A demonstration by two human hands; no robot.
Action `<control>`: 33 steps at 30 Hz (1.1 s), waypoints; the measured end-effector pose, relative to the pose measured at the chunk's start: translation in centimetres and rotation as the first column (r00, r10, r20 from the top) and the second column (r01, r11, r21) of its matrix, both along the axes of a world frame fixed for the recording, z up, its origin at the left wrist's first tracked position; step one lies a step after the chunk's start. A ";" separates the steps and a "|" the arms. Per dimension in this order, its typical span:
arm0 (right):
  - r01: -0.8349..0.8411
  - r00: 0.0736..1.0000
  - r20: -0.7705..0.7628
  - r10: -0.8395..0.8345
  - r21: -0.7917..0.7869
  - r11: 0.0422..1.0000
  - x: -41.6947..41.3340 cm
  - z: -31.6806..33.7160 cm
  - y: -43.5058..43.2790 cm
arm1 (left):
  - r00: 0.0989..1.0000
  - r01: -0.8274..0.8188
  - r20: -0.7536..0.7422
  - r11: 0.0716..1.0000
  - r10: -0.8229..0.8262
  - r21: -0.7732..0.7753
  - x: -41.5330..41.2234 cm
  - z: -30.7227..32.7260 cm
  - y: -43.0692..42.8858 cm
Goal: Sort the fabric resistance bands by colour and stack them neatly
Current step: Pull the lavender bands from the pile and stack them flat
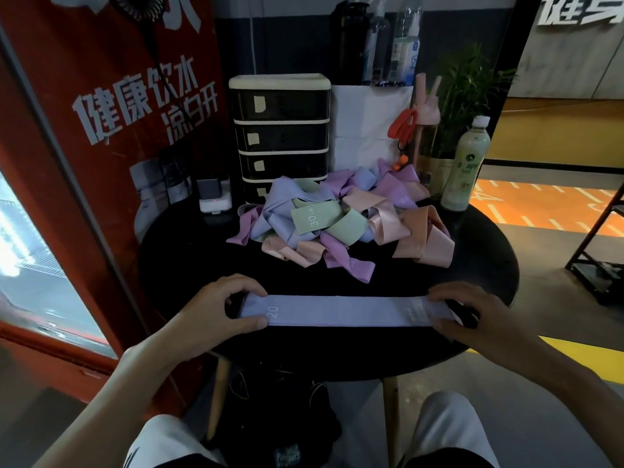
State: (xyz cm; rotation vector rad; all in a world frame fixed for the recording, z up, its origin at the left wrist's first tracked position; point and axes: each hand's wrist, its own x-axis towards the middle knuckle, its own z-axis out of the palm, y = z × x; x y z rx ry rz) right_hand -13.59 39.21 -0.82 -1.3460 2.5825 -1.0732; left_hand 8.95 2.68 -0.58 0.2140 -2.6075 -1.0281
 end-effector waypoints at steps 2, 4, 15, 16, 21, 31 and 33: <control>-0.001 1.000 0.000 0.001 -0.016 1.000 0.1 0.0 0.0 | 1.000 0.005 -0.013 1.000 -0.005 0.012 0.0 0.0 -0.1; 0.006 1.000 0.014 -0.006 -0.013 1.000 0.0 0.0 -0.1 | 1.000 0.011 -0.016 1.000 -0.011 0.013 0.0 0.0 -0.2; 0.013 0.999 -0.033 -0.011 0.047 0.999 -0.1 0.0 -0.2 | 1.000 0.013 -0.007 1.000 -0.013 -0.016 0.1 0.0 0.3; 0.007 0.999 -0.040 -0.005 0.063 0.998 0.0 0.0 -0.3 | 1.000 0.011 -0.004 1.000 -0.012 -0.023 0.1 0.0 0.5; 0.007 1.000 -0.028 -0.005 0.090 0.996 0.0 0.4 -0.4 | 1.000 0.006 0.017 0.999 -0.006 -0.046 0.0 -0.2 0.4; -0.102 0.993 -0.055 0.108 0.111 0.989 0.8 4.9 -5.0 | 0.996 -0.057 -0.068 0.998 0.059 0.037 -2.4 0.7 -0.8; -0.126 0.989 -0.071 0.132 0.083 0.989 0.7 6.1 -8.0 | 0.992 -0.104 -0.065 0.993 0.107 0.047 -3.5 0.4 -1.7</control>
